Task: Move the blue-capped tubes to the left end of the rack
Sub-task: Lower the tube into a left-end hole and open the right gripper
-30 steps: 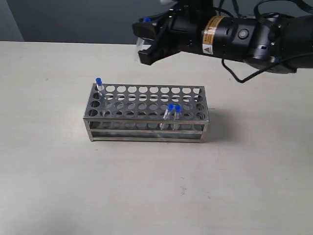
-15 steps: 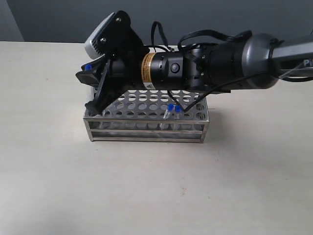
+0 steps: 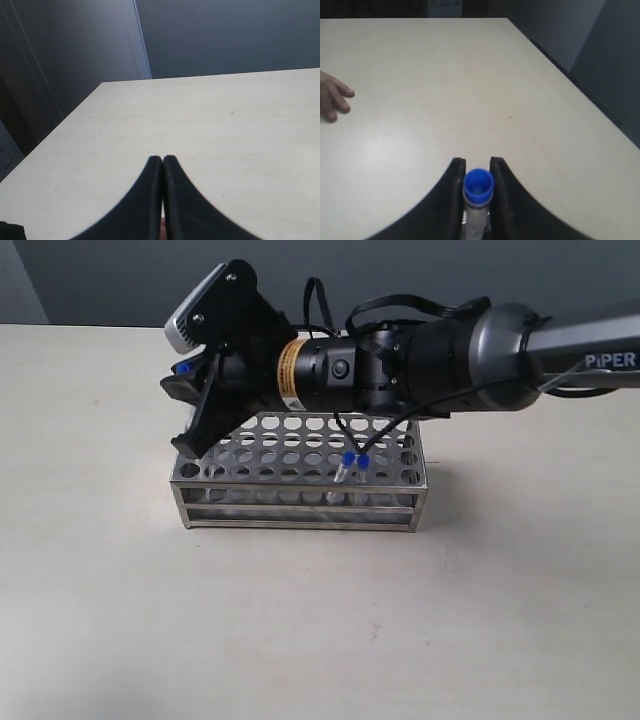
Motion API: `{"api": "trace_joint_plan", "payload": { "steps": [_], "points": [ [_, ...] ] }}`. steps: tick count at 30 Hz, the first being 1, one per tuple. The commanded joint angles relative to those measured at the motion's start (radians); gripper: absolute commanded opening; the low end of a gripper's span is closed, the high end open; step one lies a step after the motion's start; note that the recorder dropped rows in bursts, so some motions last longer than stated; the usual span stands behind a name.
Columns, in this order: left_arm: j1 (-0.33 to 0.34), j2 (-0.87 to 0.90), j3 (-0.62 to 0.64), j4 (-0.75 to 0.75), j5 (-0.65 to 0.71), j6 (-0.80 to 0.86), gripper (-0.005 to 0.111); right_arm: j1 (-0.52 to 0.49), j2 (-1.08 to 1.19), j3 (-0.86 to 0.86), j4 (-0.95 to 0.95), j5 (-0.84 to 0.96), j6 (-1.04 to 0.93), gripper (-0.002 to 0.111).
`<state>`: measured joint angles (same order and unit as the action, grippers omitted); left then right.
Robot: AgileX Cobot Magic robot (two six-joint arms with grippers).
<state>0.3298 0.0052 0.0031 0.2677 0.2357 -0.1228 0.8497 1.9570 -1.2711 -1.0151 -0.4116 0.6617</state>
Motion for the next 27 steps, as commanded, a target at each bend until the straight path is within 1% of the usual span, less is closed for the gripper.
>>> {"api": "trace_joint_plan", "payload": {
  "steps": [1,8,23,25,27],
  "points": [
    [-0.003,-0.005,-0.003,0.002,-0.002,-0.001,0.001,0.000,0.031,-0.058,-0.002,0.037,-0.008,-0.001],
    [-0.003,-0.005,-0.003,0.002,-0.002,-0.001,0.001,0.000,0.066,-0.070,-0.005,0.066,-0.008,-0.001],
    [-0.003,-0.005,-0.003,0.002,-0.002,-0.001,0.001,0.000,0.143,-0.070,-0.005,0.061,0.006,0.000],
    [-0.003,-0.005,-0.003,0.002,-0.002,-0.001,0.001,0.000,0.143,-0.070,-0.005,0.061,0.007,0.007],
    [-0.003,-0.005,-0.003,0.002,-0.002,-0.001,0.001,0.000,0.143,-0.070,-0.008,0.063,0.022,0.020]
  ]
}}
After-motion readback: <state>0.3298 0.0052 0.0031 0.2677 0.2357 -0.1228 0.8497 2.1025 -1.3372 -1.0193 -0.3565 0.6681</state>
